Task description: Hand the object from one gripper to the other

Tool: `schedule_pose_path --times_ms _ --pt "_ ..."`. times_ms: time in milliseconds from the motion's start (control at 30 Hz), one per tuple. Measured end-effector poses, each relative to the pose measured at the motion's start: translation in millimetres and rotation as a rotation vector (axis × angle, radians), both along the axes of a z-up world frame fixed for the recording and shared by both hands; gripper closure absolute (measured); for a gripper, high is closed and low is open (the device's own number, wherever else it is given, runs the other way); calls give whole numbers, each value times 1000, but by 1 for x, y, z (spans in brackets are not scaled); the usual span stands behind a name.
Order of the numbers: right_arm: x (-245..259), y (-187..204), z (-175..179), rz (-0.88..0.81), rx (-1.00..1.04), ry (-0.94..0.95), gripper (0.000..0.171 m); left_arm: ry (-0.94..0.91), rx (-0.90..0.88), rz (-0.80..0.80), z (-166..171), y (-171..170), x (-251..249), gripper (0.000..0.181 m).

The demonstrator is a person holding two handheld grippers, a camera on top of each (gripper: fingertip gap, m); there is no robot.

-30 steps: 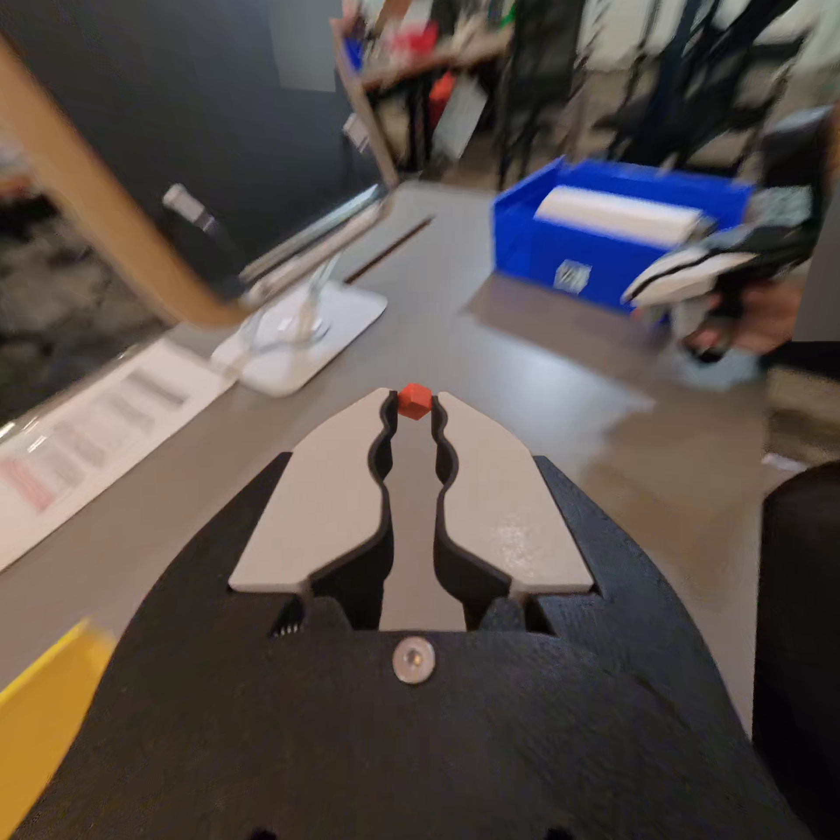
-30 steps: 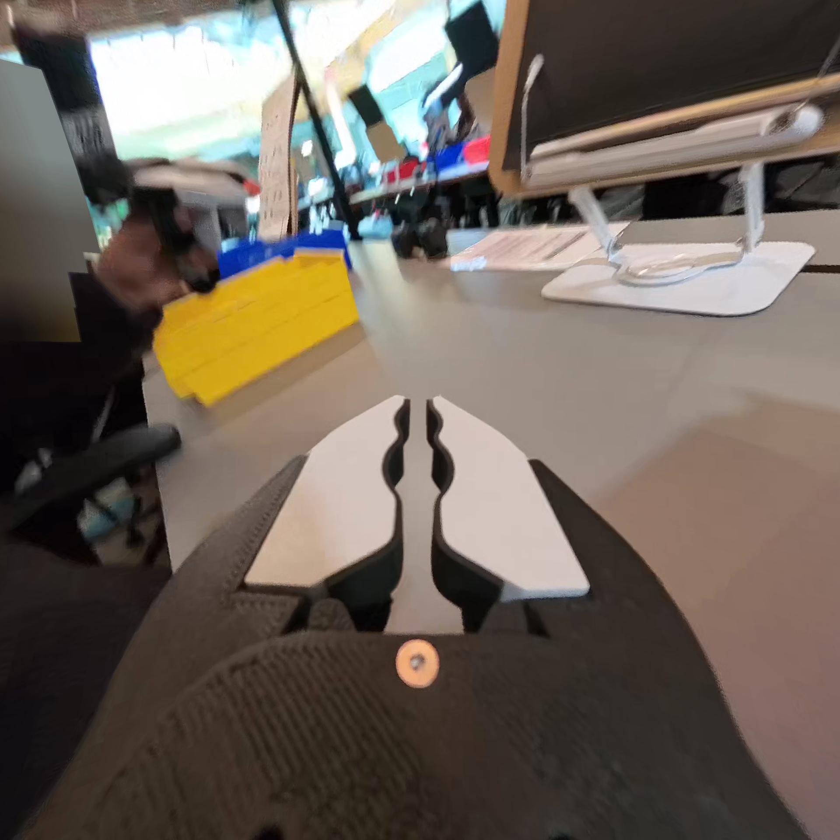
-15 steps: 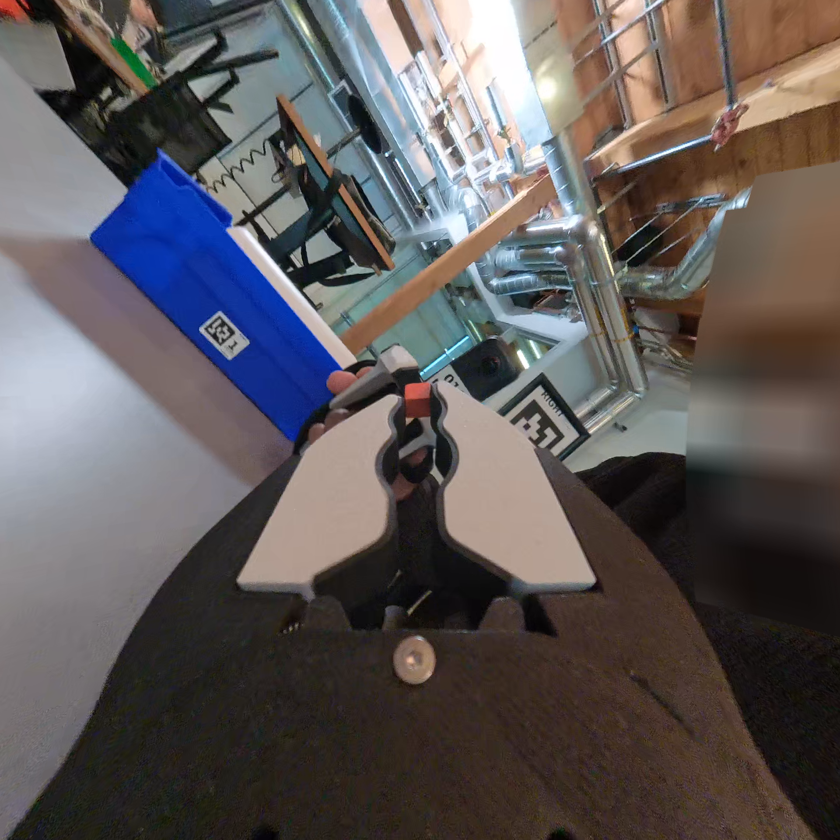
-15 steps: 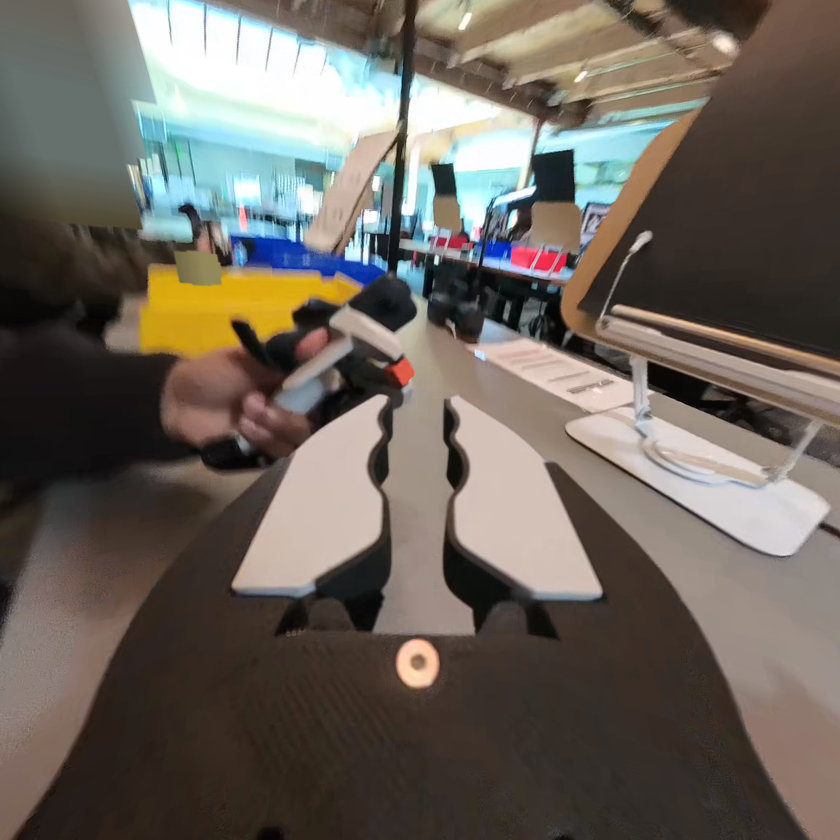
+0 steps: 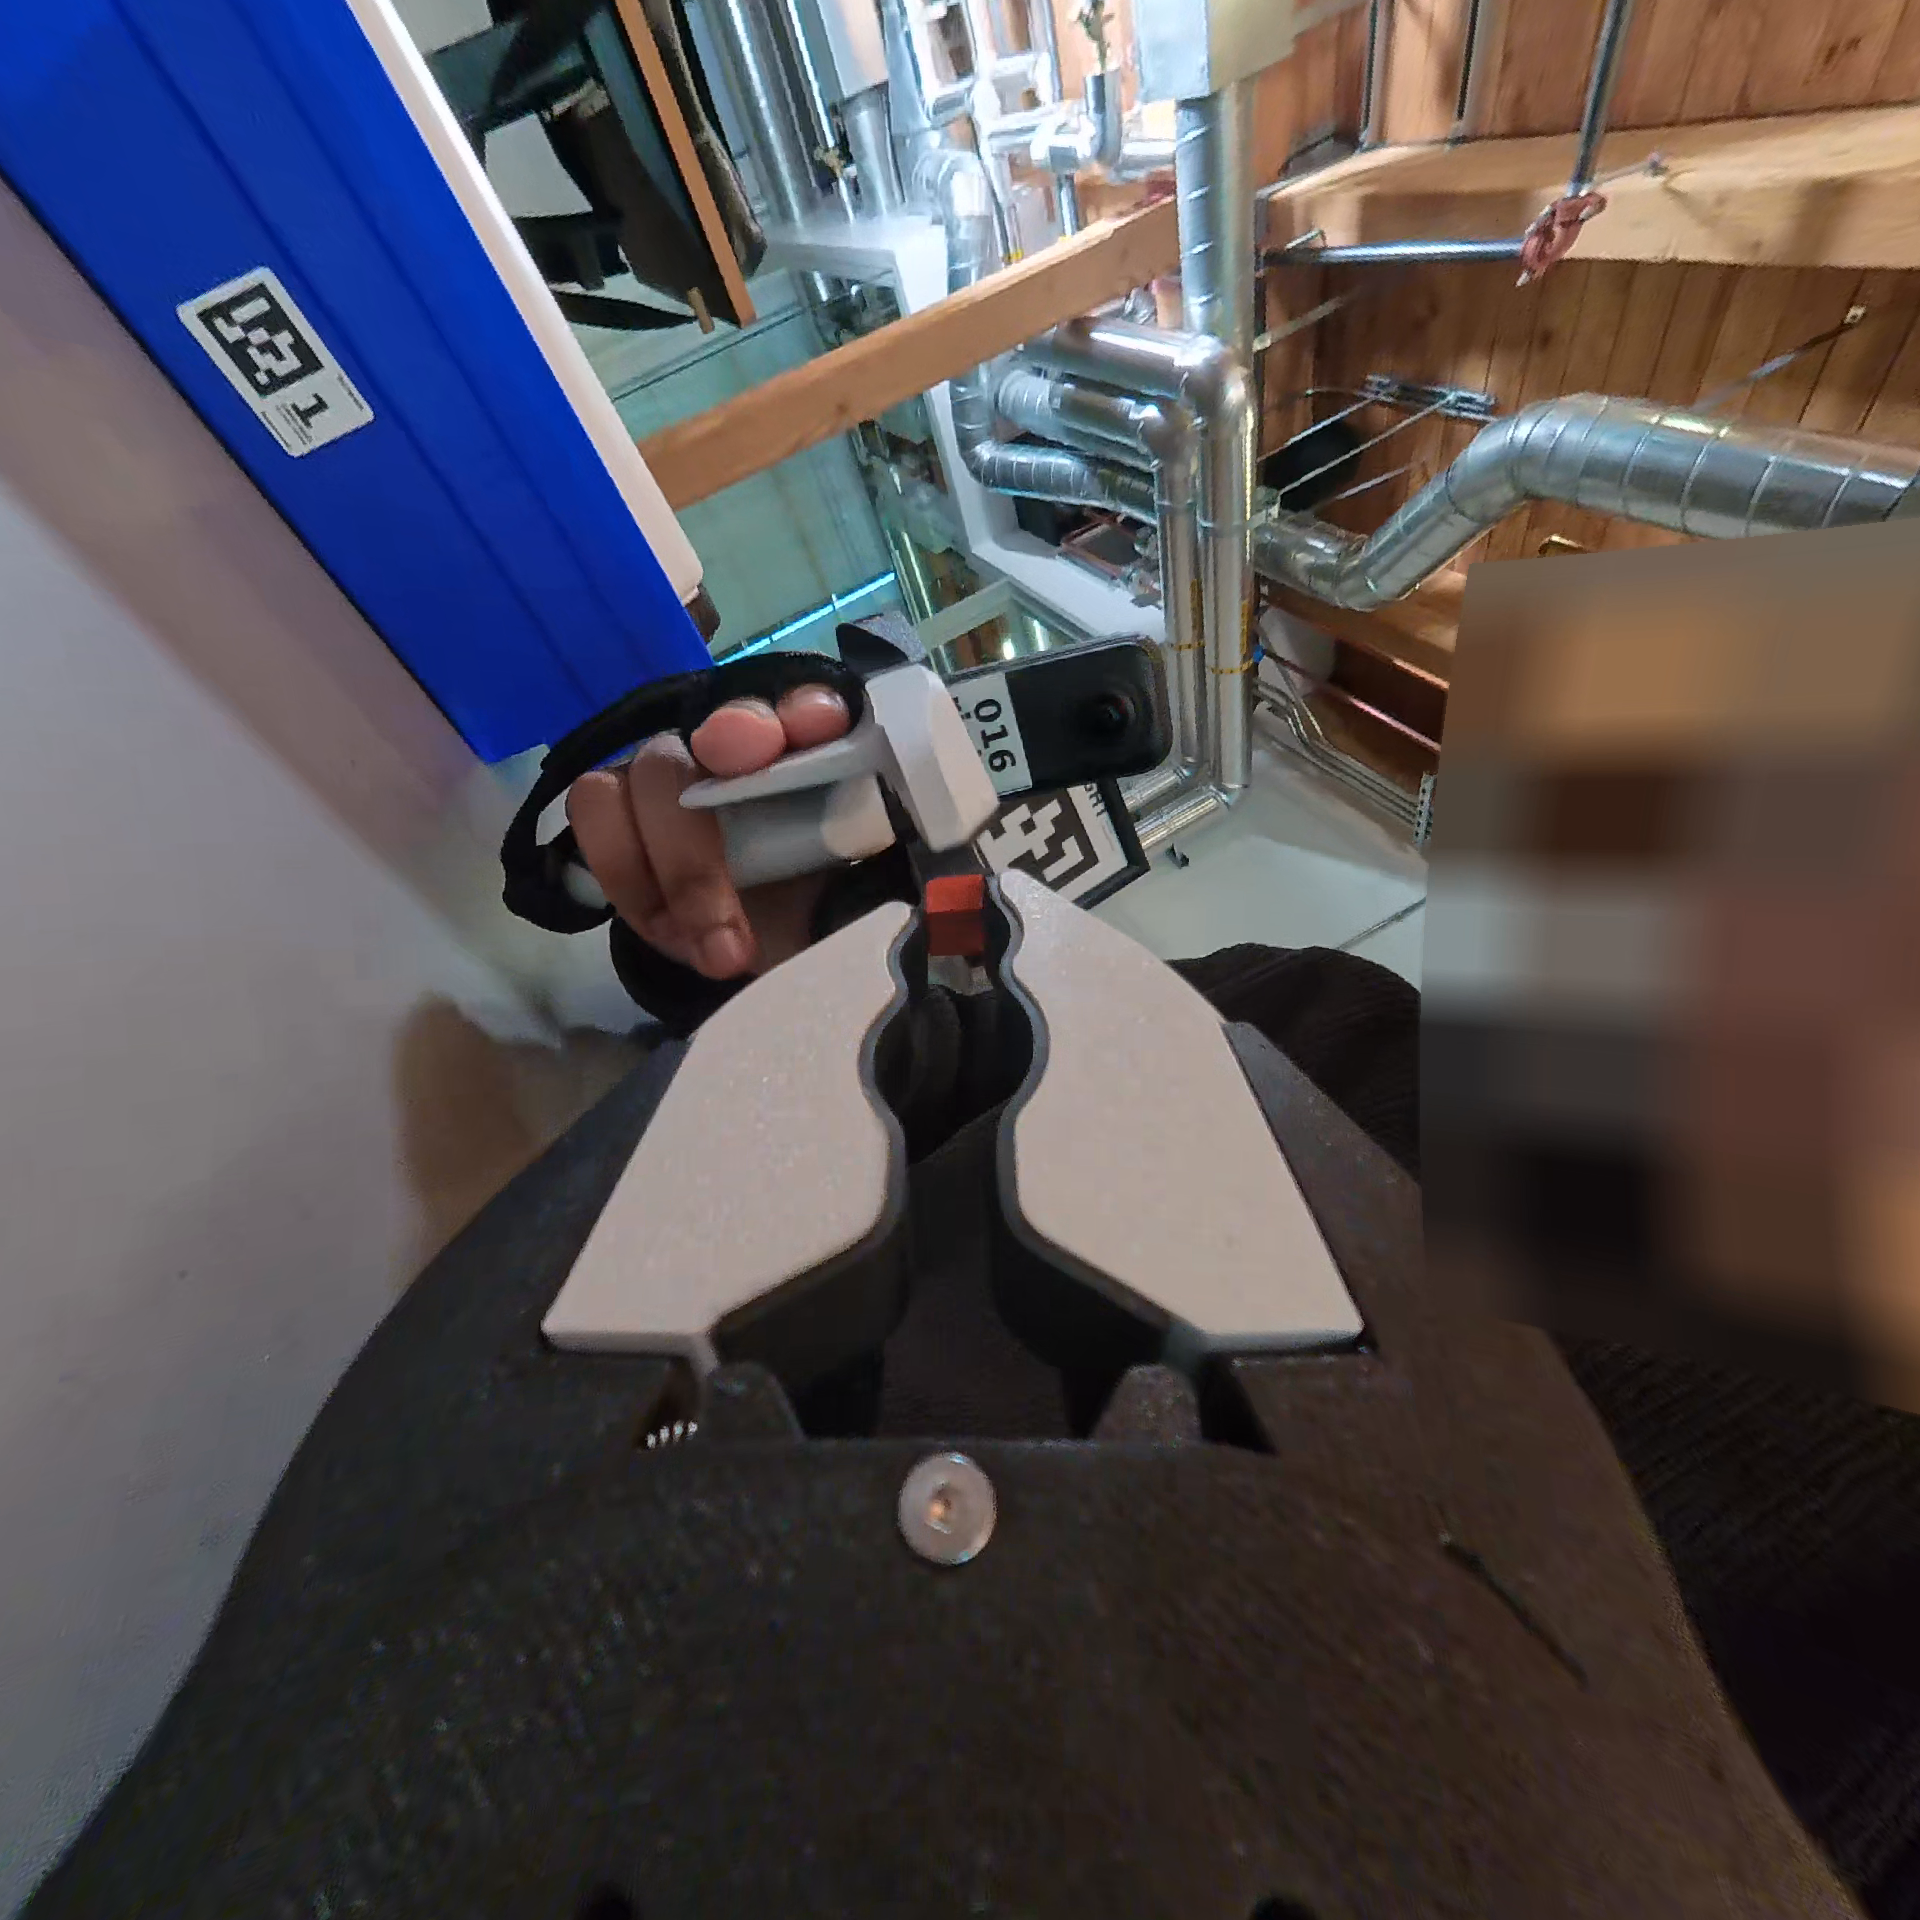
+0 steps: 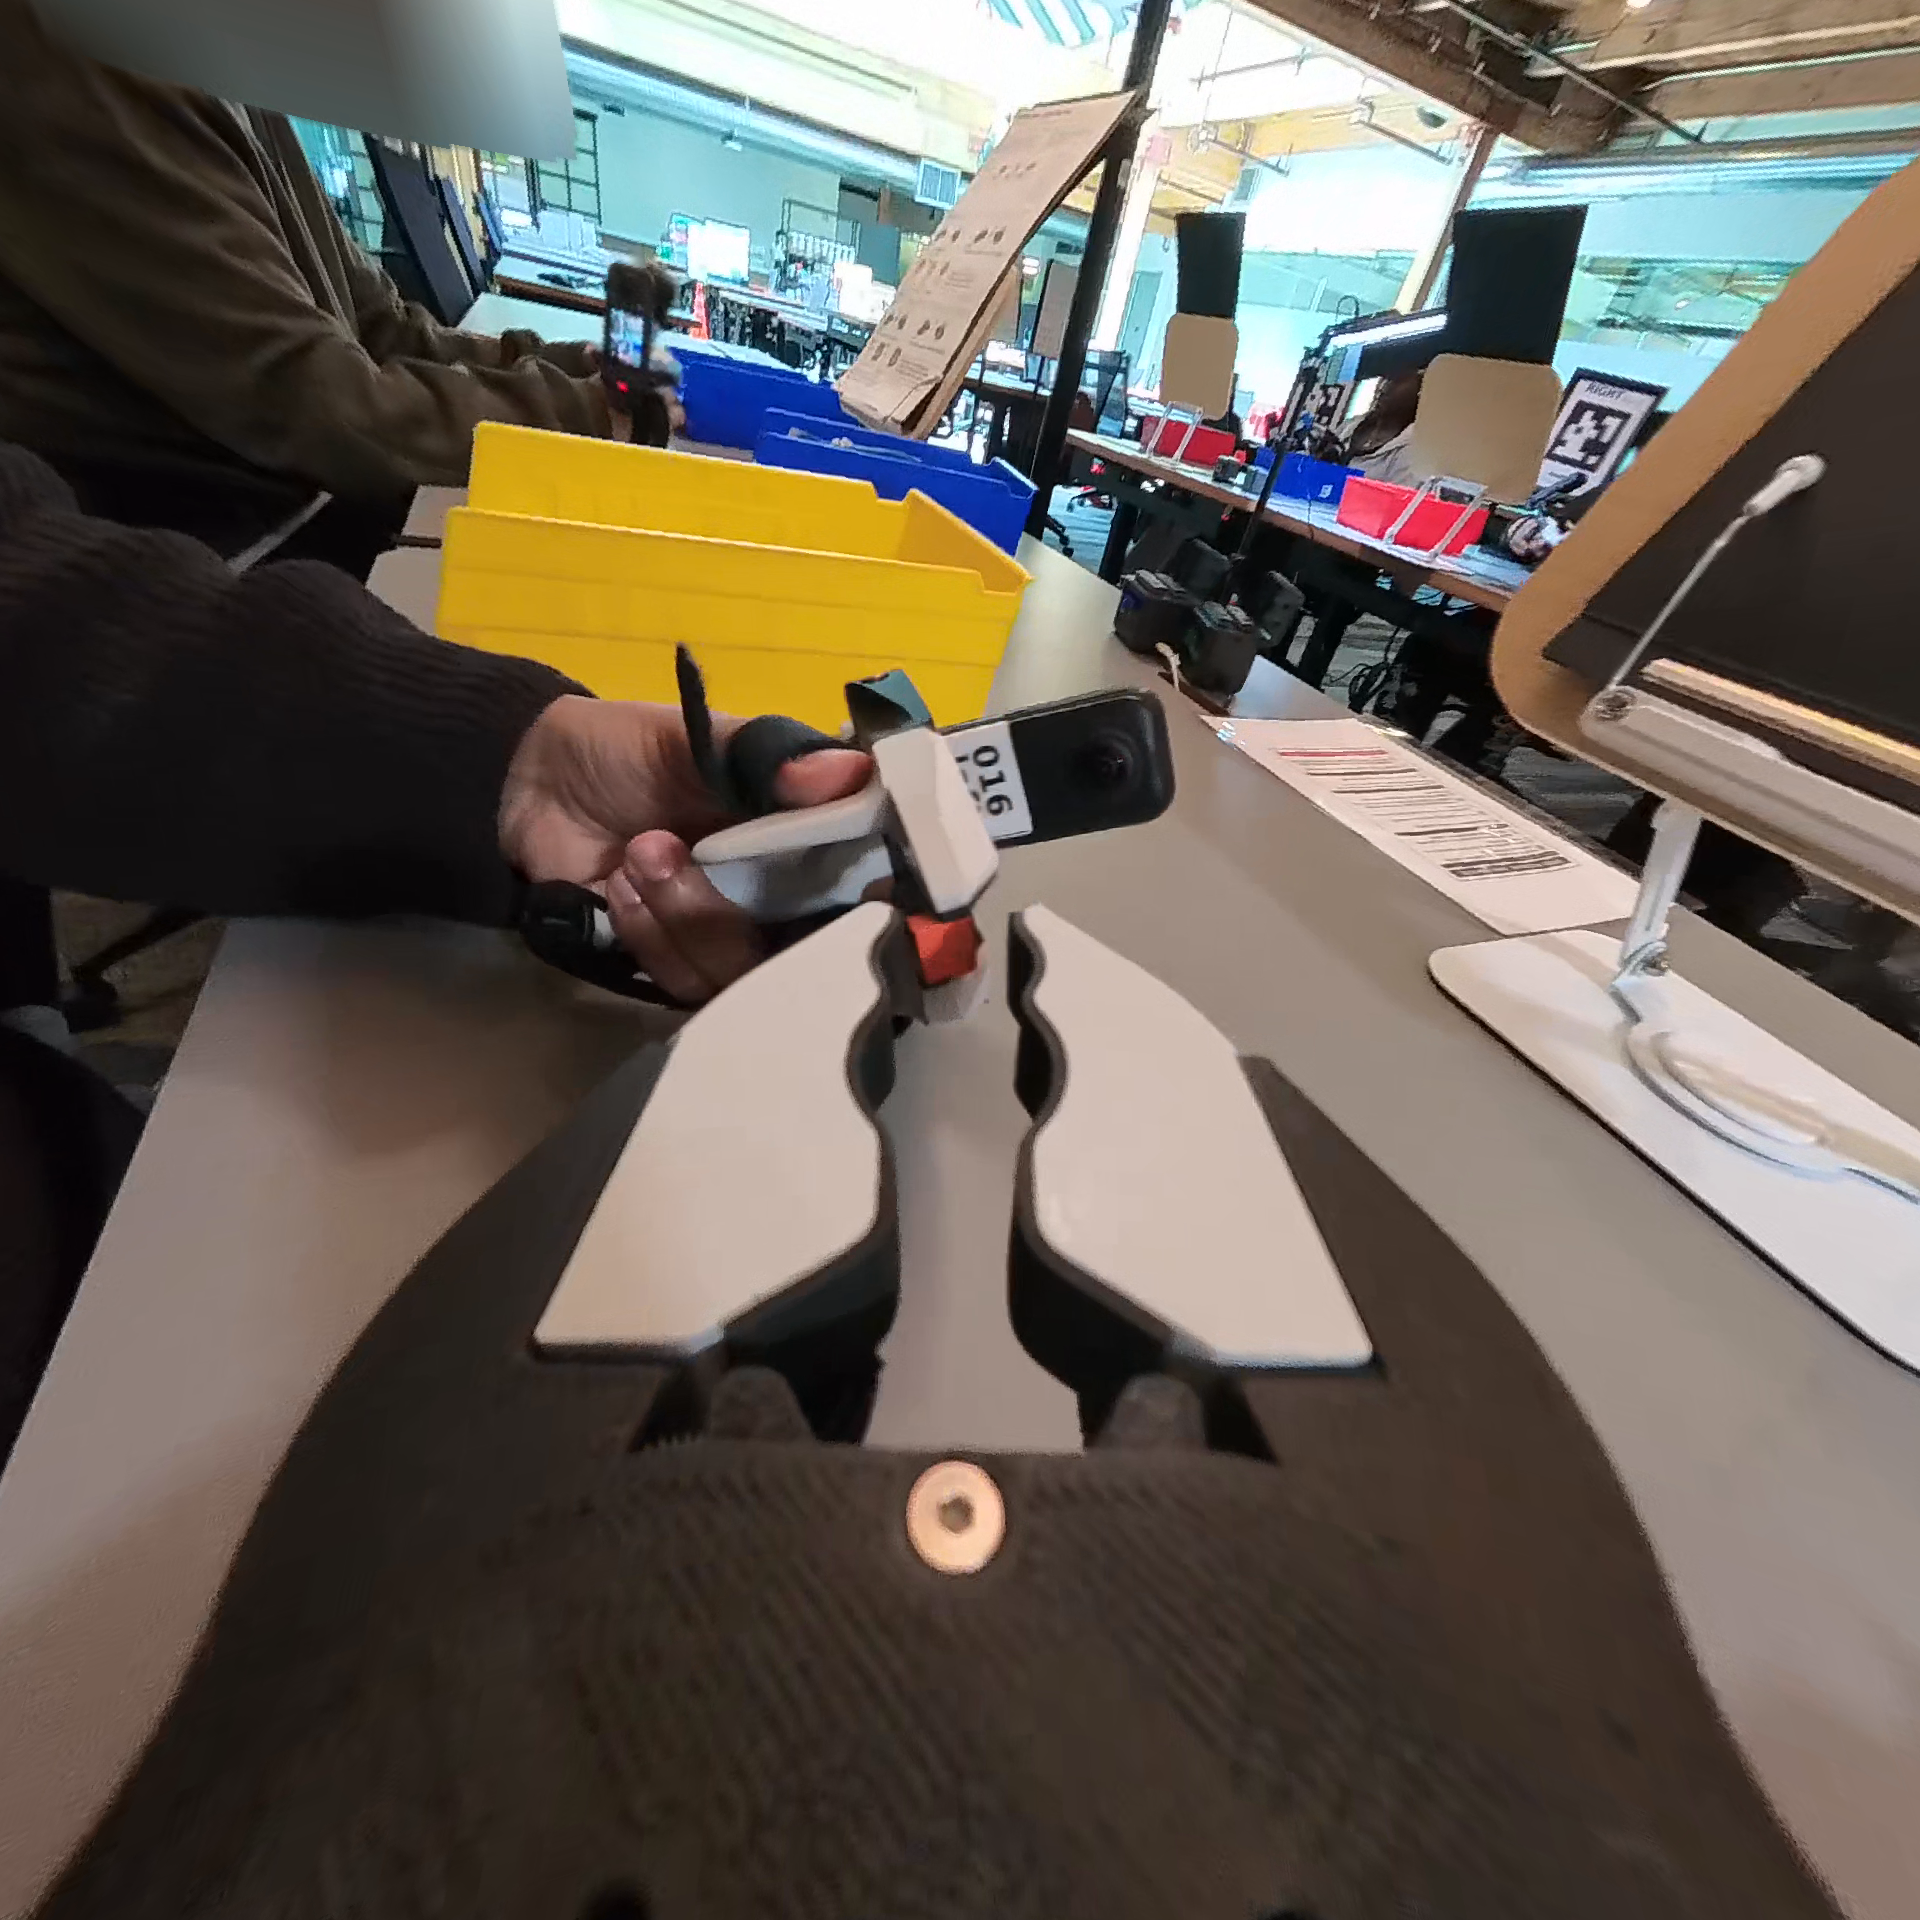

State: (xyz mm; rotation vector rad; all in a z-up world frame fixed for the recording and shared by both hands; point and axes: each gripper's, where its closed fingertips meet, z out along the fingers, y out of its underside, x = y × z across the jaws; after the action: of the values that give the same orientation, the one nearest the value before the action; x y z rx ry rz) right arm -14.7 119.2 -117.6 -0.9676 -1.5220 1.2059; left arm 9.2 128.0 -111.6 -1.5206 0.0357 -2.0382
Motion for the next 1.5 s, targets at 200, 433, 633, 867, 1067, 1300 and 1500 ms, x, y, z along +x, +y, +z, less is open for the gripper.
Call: schedule_pose_path --times_ms 200,433,633,867,1067,1300,1500 --pt "-3 2 -5 -36 26 -35 159 45 19 48 -6 5 -5 167" --pt "5 20 12 -47 -186 36 159 42 51 168 -2 17 -21 150" --pt "10 43 18 -16 -497 61 159 287 124 286 -11 23 -25 140" --pt "5 65 -11 -92 -458 -19 159 323 174 375 -2 23 -30 110" --pt "0 62 -12 -119 -519 -7 159 393 241 439 4 25 -35 110" --pt "-4 44 -14 -143 -525 -19 159 695 356 573 -11 36 -50 89" --pt "-6 23 -6 -1 -830 -46 159 811 474 628 -10 36 -45 76"
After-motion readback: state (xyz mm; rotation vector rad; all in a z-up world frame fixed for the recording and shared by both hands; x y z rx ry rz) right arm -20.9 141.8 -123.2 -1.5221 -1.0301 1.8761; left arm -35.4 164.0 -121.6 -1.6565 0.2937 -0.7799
